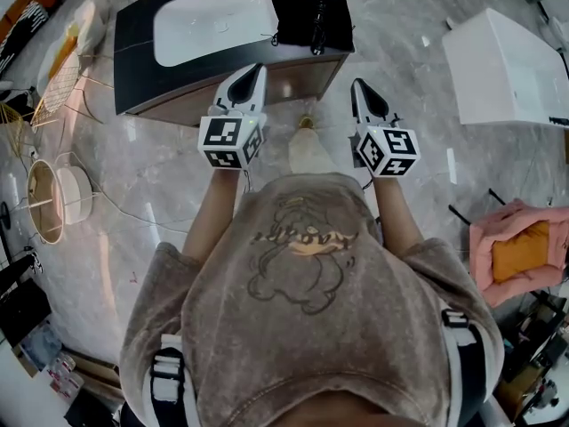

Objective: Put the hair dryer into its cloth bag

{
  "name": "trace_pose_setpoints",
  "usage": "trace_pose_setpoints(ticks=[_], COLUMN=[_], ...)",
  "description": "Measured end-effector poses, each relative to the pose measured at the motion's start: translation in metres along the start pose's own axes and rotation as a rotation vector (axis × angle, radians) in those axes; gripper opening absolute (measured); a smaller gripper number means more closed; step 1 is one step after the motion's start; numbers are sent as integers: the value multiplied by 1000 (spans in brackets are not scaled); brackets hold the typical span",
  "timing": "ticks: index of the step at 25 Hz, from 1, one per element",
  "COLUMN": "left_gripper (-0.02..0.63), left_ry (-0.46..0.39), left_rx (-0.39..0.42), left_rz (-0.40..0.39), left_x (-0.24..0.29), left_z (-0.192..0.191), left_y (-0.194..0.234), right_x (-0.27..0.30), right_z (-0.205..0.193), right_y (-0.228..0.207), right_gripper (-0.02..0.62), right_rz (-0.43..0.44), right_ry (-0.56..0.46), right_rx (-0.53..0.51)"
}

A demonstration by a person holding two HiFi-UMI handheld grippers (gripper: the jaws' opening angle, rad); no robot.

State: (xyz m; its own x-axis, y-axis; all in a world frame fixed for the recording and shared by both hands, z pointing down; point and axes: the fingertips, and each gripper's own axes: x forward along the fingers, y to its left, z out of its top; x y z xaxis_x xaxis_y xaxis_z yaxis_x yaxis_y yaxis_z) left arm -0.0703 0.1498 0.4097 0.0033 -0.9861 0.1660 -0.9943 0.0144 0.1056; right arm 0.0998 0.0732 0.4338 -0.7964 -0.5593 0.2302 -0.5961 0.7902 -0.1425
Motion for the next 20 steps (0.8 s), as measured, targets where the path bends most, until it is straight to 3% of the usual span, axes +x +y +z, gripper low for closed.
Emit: trace_pose_setpoints(ticks=[11, 20], left_gripper=[18, 18], left_ry=[9, 2], left_rx=[-27, -4], left_rz=[26, 22], left_x=[95, 176], left_z=[37, 67], left_y=[43, 69], right_x=[101, 169], right_z=[46, 82], right_y=[-46, -92], right_gripper=[0, 0], right_rz=[50, 77], right_ry=[28, 20], right_rx=[5, 6])
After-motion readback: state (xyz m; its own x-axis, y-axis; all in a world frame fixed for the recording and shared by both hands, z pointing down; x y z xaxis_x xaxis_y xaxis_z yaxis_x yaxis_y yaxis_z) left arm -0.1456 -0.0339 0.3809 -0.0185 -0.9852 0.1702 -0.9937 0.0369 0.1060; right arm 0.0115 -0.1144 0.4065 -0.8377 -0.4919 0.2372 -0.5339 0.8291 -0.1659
